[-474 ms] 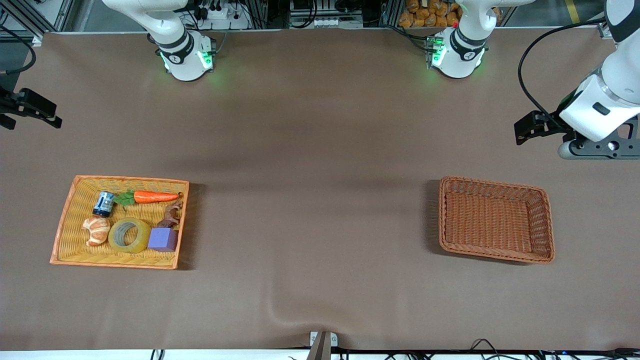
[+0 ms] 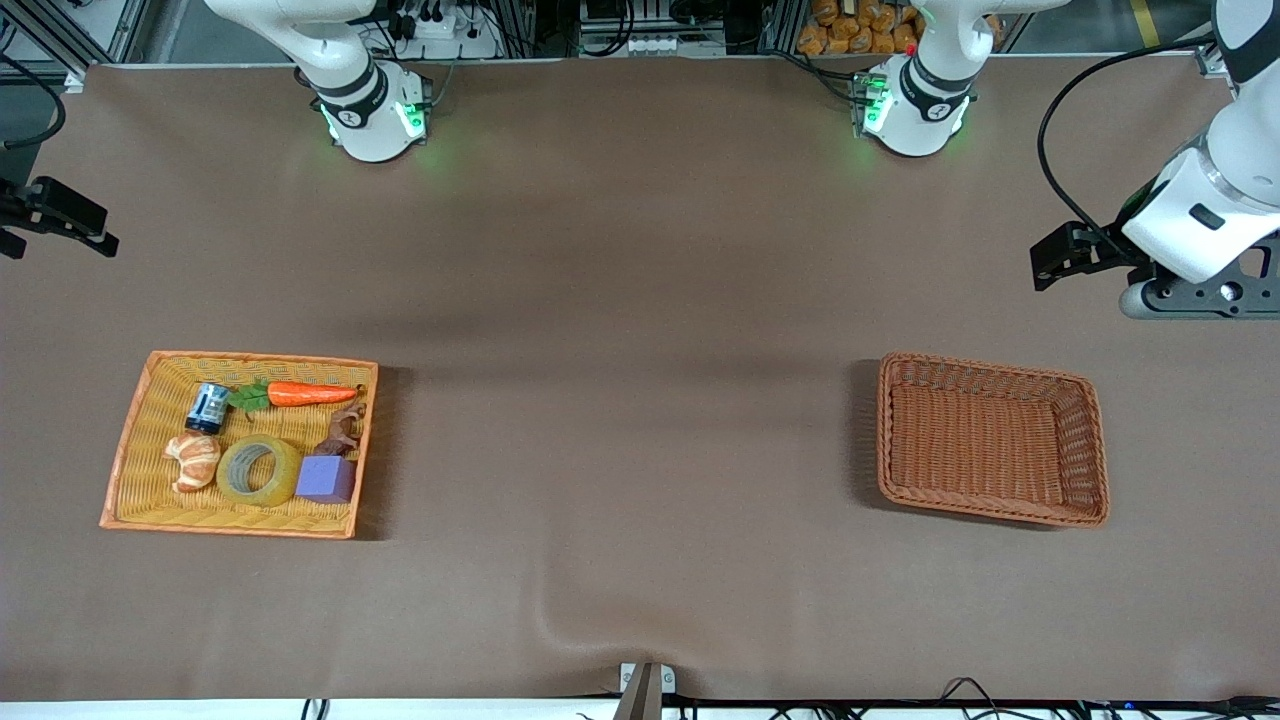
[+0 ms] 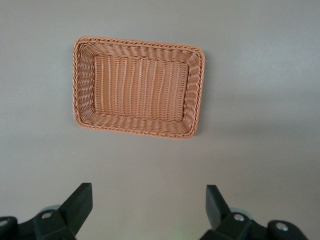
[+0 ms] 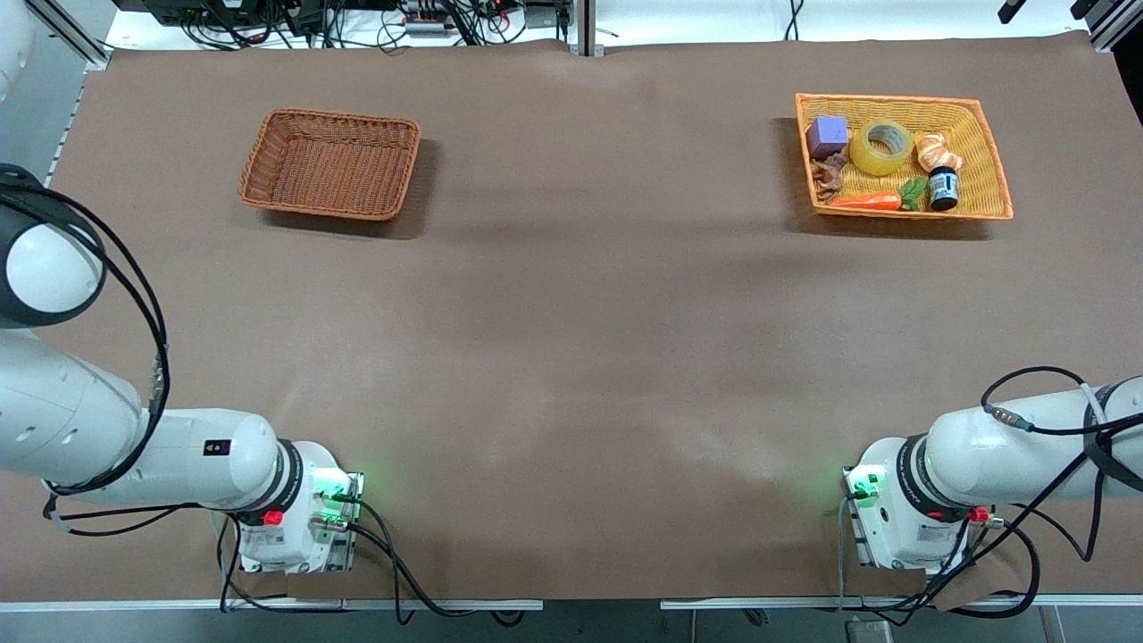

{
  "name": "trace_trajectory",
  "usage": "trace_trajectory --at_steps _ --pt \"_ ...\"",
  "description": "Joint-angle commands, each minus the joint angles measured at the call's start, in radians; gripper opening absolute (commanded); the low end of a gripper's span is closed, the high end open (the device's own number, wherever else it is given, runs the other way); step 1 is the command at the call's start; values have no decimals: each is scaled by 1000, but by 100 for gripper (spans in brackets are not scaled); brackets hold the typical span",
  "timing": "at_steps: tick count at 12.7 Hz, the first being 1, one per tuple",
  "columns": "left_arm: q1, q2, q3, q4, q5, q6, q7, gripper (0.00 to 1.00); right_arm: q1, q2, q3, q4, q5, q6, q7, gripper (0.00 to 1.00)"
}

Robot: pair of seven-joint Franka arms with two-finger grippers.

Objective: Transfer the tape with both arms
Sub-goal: 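Reach the right gripper down over the yellow tape roll in the basket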

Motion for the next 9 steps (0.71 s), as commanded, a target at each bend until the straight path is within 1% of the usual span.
trace_trajectory --at_steps 1,2,4,5,6,7,8,9 --pt "-6 19 -6 34 22 -23 8 100 -8 59 2 26 -8 13 2 100" --pt "0 21 -7 31 14 -17 6 100 -6 105 2 28 -18 29 -1 100" --pt "-1 13 -12 32 11 -15 6 100 -3 165 3 49 -20 42 1 100" --pt "-1 7 -15 34 10 -15 11 100 -5 241 4 49 -17 30 2 100" --pt "5 7 -17 34 10 -14 15 100 -5 278 4 49 -15 28 1 100" --pt "6 10 -17 32 10 -12 18 100 -12 306 4 49 -6 42 4 100" --pt "6 11 -17 32 10 3 18 100 -21 359 2 60 -5 66 5 100" --pt "6 11 -15 32 8 9 8 100 -37 407 2 69 6 118 5 100"
